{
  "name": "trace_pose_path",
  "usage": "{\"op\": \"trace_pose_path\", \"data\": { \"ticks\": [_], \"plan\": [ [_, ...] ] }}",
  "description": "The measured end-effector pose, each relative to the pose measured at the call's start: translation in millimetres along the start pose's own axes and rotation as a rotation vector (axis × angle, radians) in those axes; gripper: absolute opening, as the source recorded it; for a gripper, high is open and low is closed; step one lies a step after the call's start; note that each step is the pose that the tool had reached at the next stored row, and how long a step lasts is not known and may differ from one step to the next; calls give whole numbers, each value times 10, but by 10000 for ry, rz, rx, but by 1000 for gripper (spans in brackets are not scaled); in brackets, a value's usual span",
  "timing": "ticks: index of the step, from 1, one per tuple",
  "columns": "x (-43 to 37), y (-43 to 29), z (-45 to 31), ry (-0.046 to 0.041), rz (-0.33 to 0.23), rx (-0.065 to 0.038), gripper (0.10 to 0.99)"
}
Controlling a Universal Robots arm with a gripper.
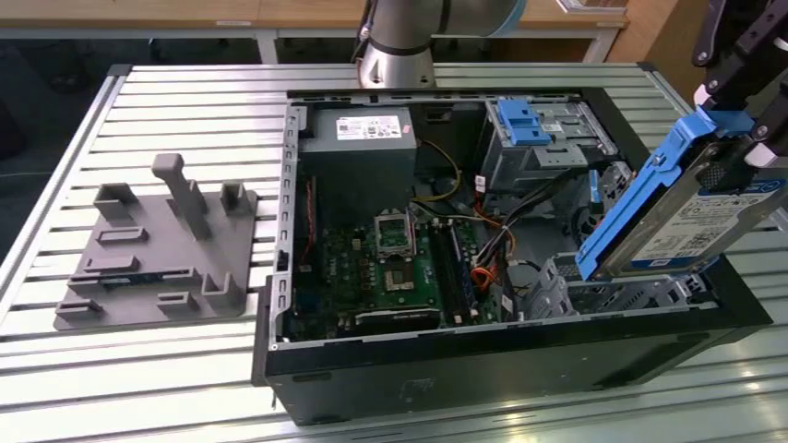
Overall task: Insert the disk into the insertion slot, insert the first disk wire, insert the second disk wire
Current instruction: 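Insert the disk into the insertion slot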
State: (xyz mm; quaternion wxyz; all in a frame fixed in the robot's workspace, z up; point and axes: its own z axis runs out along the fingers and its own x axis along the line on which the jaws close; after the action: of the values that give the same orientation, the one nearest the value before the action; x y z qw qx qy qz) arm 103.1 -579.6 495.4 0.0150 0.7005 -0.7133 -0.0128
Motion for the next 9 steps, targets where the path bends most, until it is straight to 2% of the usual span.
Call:
{"op": "trace_pose_path", "data": {
  "ticks": [5, 7, 9],
  "plan": [
    [0, 0, -1, -15, 0, 0, 365],
    [3, 0, 0, -112, -4, -2, 365],
    [6, 1, 0, -262, -9, -5, 365]
  ]
}}
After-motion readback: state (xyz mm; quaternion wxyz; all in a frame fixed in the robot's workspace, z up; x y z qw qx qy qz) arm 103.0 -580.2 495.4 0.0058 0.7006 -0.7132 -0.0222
